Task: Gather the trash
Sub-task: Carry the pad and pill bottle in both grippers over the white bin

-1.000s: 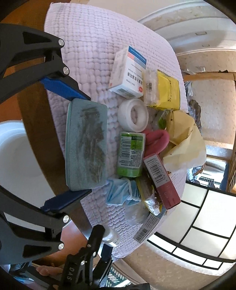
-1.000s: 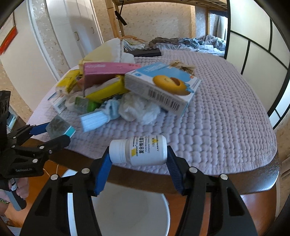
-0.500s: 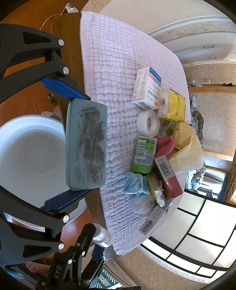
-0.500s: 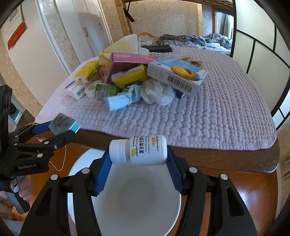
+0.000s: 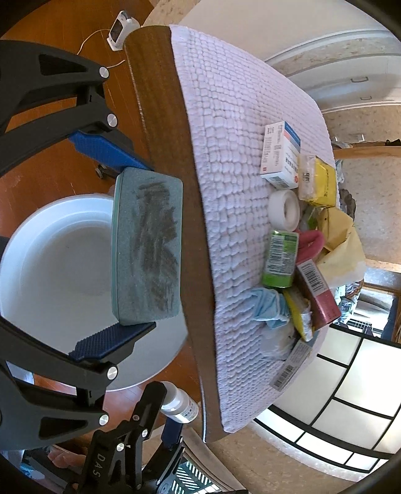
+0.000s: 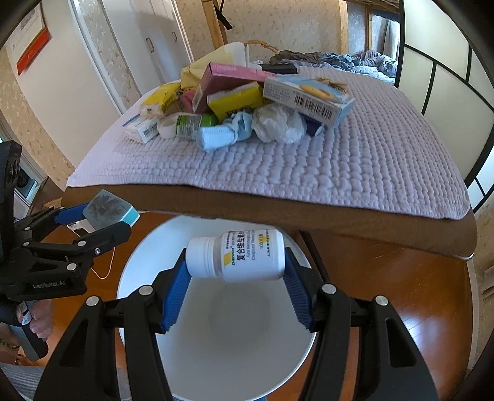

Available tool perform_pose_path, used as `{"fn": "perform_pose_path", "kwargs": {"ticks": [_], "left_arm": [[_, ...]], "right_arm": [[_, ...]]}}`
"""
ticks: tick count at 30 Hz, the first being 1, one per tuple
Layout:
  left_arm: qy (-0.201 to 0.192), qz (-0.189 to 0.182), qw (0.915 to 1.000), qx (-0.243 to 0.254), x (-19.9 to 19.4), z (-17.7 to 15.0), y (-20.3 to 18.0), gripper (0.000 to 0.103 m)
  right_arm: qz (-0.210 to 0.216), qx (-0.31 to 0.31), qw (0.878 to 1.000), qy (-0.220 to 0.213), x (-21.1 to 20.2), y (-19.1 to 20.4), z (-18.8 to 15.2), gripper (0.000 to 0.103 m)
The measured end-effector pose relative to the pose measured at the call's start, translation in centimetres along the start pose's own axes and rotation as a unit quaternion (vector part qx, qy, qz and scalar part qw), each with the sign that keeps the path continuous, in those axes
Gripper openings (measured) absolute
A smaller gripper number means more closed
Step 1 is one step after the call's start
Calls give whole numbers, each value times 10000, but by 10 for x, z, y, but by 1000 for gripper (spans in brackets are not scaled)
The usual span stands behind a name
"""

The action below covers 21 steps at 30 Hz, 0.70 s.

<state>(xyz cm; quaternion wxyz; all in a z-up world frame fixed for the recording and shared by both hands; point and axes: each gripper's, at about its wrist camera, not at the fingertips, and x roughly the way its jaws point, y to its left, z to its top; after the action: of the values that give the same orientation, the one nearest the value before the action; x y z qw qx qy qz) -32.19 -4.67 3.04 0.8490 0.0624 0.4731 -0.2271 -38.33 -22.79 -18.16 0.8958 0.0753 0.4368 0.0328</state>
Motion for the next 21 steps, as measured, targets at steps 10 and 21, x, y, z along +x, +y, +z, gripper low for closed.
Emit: {"fn": "perform_pose_path", "kwargs": {"ticks": [10, 21], "left_arm": [[246, 93, 9996, 114, 5, -10, -8, 92], [504, 225, 9983, 198, 19, -25, -17, 92]], "right_arm": [[-114, -69, 9997, 223, 15, 7, -16, 57], [-204, -61, 9991, 370, 28, 11, -20, 57]]}}
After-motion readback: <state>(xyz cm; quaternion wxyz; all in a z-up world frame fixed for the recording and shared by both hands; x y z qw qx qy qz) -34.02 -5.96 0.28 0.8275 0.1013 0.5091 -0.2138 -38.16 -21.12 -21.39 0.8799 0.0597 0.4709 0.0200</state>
